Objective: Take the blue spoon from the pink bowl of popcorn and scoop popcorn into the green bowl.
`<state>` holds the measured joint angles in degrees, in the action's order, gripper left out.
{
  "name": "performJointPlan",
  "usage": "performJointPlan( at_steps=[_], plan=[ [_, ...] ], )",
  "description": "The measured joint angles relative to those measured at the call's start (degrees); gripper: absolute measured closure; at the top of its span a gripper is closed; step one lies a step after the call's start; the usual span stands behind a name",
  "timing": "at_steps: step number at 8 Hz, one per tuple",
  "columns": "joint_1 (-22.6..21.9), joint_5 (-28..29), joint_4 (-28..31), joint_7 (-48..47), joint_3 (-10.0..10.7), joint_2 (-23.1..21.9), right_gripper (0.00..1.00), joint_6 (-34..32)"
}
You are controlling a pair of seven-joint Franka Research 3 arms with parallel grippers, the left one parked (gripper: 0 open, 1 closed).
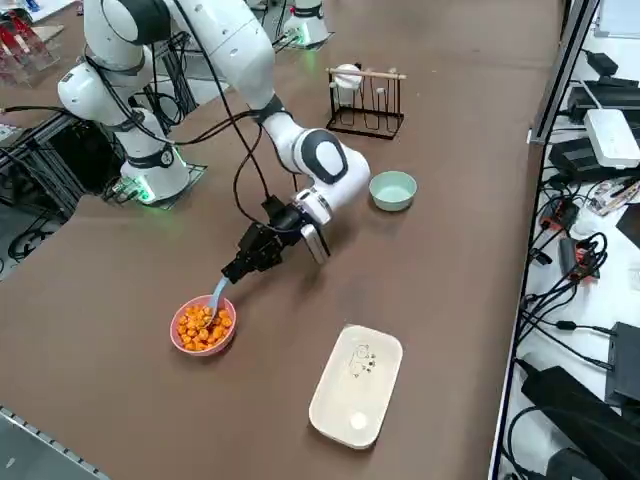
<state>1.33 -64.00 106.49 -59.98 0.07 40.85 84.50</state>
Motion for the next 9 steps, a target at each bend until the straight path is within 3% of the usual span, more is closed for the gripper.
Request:
performJointPlan(
  at_steps=[5,9],
  plan=[
    [-4.0,-0.5,-5.3,-0.7,-0.1,0.3,0.89,-6.1],
    [-12.2,-0.5,-15.1,5.5,-0.3,2.3,0.89,-11.6]
  ],
)
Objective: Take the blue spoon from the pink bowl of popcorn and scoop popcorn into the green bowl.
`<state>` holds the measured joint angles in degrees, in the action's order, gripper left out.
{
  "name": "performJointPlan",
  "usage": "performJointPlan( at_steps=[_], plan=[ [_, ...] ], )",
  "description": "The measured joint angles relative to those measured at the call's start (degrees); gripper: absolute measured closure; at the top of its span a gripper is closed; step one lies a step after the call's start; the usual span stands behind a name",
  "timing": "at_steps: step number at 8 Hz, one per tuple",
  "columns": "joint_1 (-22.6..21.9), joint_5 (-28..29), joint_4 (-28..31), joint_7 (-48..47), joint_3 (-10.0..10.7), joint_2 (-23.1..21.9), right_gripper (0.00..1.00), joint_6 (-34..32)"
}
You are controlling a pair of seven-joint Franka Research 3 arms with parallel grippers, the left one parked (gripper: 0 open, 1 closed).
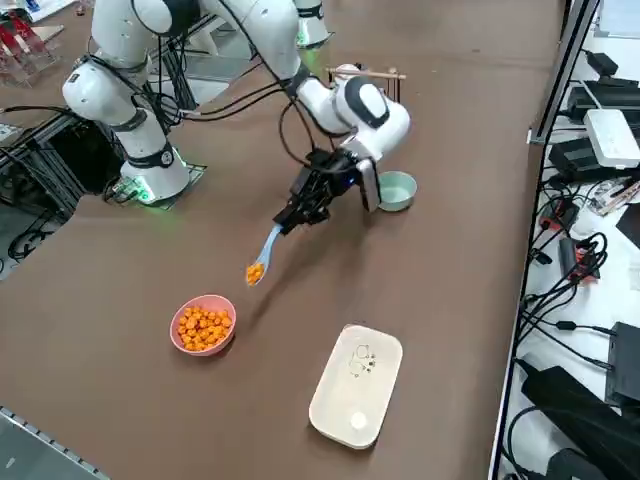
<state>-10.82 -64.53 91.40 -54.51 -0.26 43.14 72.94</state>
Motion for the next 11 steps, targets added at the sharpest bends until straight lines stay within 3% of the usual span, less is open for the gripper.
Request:
performJointPlan(
  at_steps=[3,6,8,11],
  plan=[
    [-5.2,0.0,-10.3,7.1,0.0,4.6,0.89,-6.1],
    [-10.3,0.0,-16.6,14.4,-0.1,5.5,0.89,-9.3],
    [-14.1,0.8,-19.7,16.1,-0.6,5.8,0.89,-10.2],
    [-18.3,1.9,-26.3,16.1,-0.8,10.2,0.89,-9.8]
  ],
)
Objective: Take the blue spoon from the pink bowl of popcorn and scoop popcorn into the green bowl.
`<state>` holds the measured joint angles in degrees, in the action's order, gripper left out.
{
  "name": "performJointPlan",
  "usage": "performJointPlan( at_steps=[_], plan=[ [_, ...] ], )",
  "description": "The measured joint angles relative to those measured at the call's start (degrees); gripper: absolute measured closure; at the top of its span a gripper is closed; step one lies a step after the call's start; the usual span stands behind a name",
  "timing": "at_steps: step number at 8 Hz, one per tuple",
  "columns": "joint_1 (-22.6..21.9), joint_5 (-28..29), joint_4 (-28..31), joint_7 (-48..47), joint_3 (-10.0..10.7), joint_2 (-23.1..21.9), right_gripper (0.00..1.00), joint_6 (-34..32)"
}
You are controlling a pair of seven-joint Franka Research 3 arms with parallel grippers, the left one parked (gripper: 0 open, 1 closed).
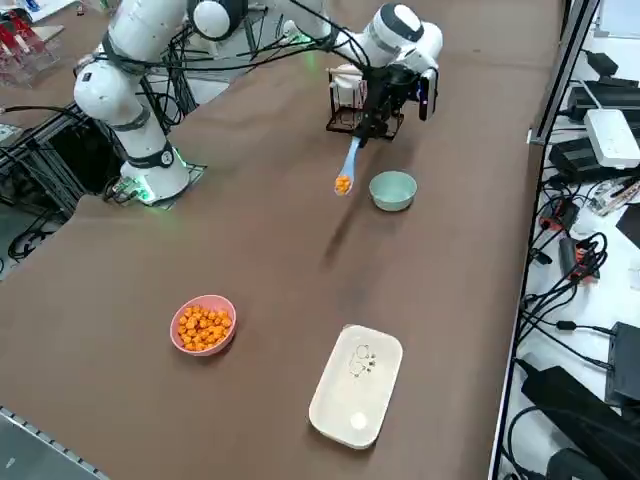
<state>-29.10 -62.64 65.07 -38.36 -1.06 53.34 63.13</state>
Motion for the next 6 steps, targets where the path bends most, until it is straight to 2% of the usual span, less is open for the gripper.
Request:
performJointPlan(
  at_steps=[6],
  plan=[
    [-6.2,0.0,-2.0,0.0,-0.1,2.8,0.89,4.1]
  ],
)
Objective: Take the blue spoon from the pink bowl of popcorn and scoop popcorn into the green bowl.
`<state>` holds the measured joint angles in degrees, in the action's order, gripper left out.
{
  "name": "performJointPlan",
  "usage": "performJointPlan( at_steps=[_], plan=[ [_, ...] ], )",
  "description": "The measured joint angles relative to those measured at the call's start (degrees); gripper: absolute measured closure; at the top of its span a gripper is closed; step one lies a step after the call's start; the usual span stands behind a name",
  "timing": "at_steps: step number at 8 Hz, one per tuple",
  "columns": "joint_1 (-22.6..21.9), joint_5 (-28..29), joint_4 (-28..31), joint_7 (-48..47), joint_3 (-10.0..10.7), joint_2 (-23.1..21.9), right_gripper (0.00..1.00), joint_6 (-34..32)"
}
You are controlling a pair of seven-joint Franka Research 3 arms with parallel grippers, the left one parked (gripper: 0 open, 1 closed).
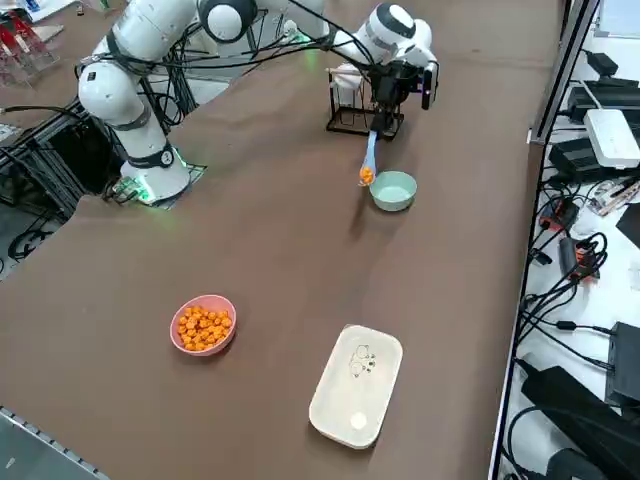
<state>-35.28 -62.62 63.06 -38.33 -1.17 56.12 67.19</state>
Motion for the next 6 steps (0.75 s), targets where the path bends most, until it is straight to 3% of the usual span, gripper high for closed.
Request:
performJointPlan(
  at_steps=[2,6],
  plan=[
    [-0.7,0.0,-1.1,0.0,-0.3,0.0,0.89,2.3],
    [-0.8,1.7,-4.1,0.2,-4.0,0.0,0.89,3.4]
  ],
)
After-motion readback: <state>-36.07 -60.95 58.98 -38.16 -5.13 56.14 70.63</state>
